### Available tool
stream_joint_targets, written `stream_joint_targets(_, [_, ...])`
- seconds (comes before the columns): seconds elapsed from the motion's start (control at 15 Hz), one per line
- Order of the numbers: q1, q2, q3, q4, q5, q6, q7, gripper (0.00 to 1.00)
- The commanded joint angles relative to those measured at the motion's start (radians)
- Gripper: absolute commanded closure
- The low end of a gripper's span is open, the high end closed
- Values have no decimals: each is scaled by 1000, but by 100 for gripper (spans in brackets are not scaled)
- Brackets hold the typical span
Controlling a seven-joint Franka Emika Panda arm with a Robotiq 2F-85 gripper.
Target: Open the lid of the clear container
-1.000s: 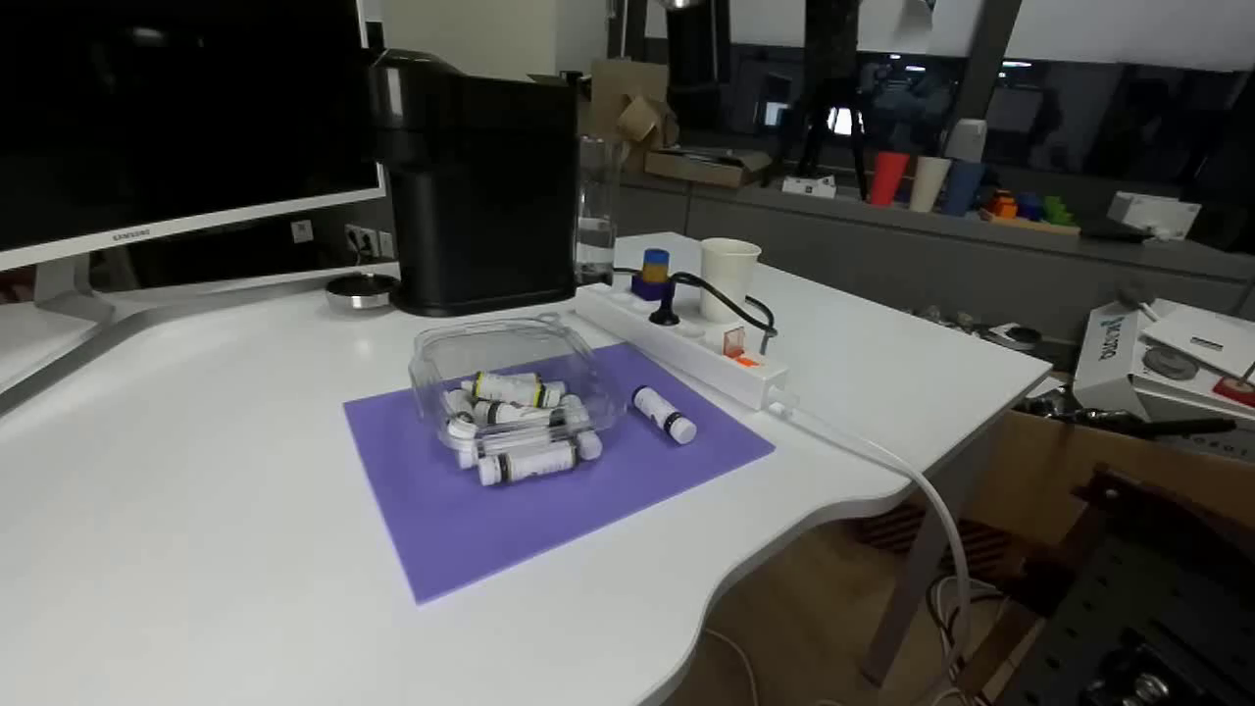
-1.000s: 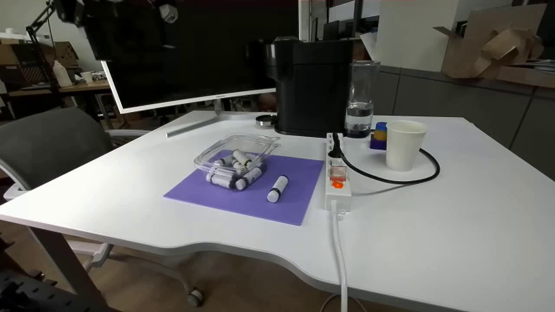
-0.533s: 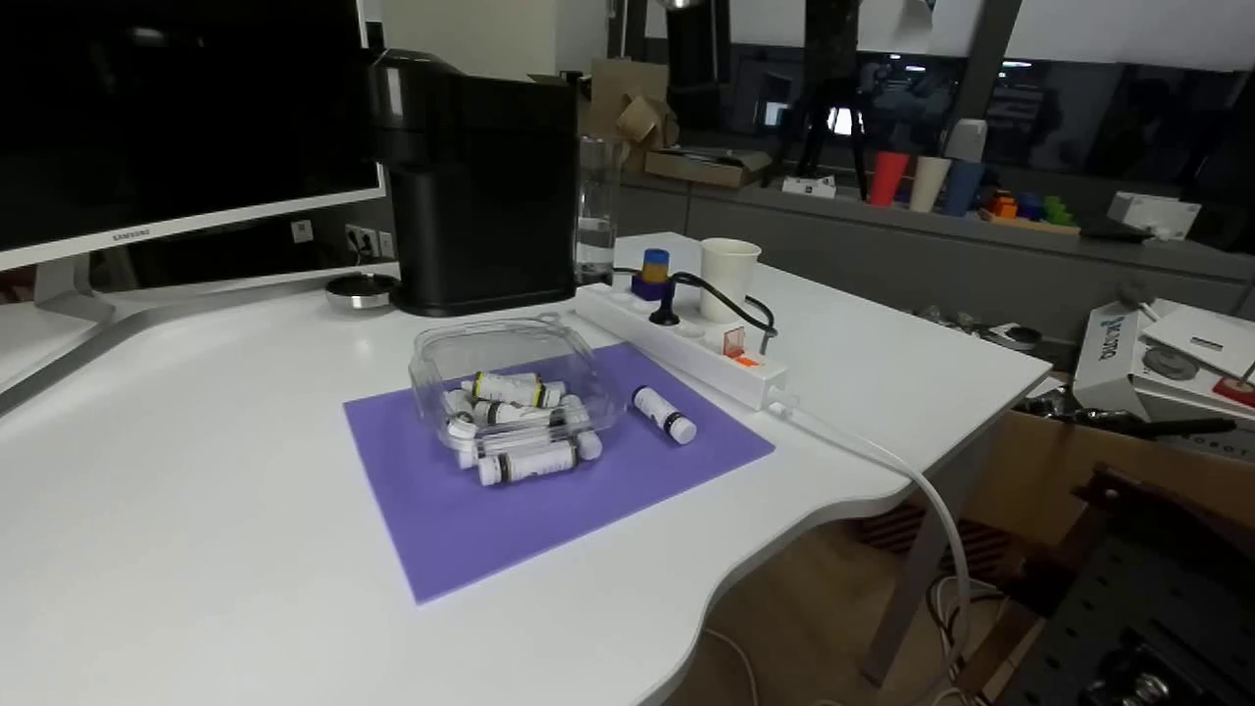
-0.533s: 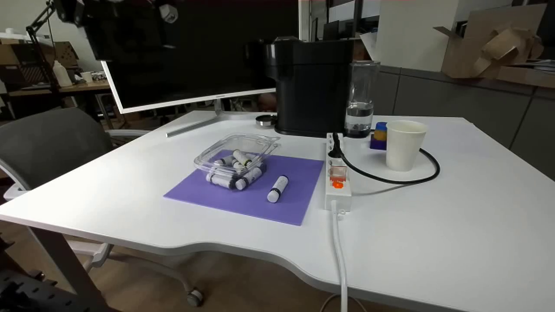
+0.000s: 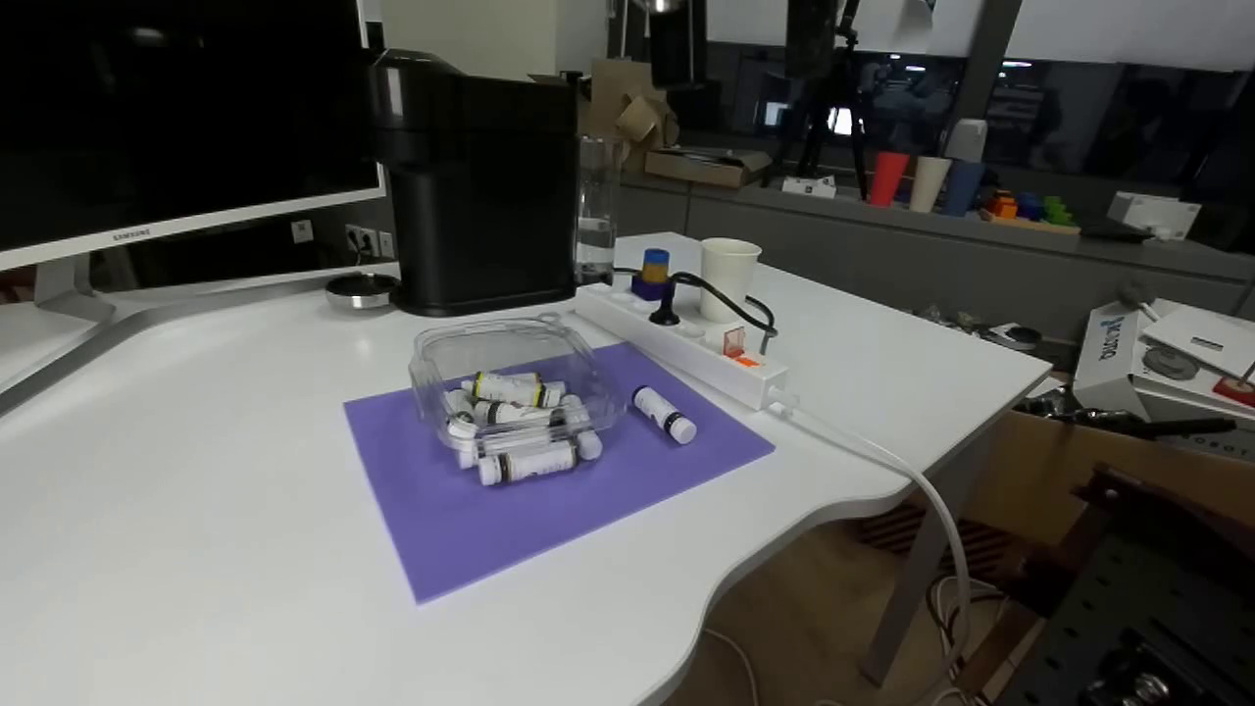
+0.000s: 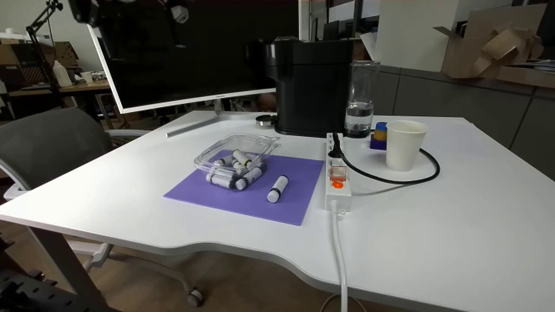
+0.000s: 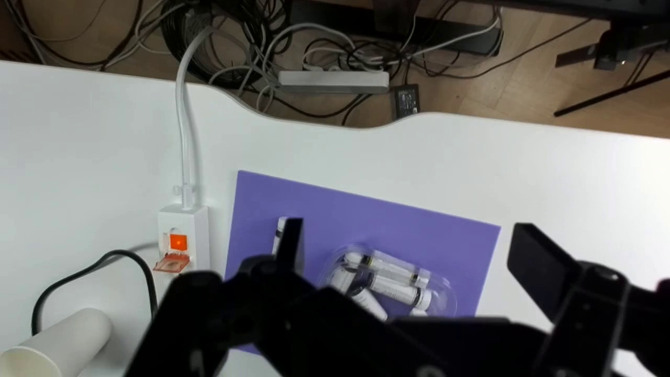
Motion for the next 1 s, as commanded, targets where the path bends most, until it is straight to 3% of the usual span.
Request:
stream_joint_targets(0.0, [-46,99,-40,42,-65,130,8,0])
stream_joint_targets(0.33, [-108,323,-96,169,-154,305,-46,0])
stream_joint_targets(0.47, [-86,423,-139,249,-96,333,-141,0])
stream_joint_targets(0.73, [-75,613,-173,438,32,294,-354,0])
stream_joint_targets(0.87, [-92,667,-165,512,17,236,-323,0])
stream_joint_targets(0.93, [-92,601,-159,413,16,302,-322,0])
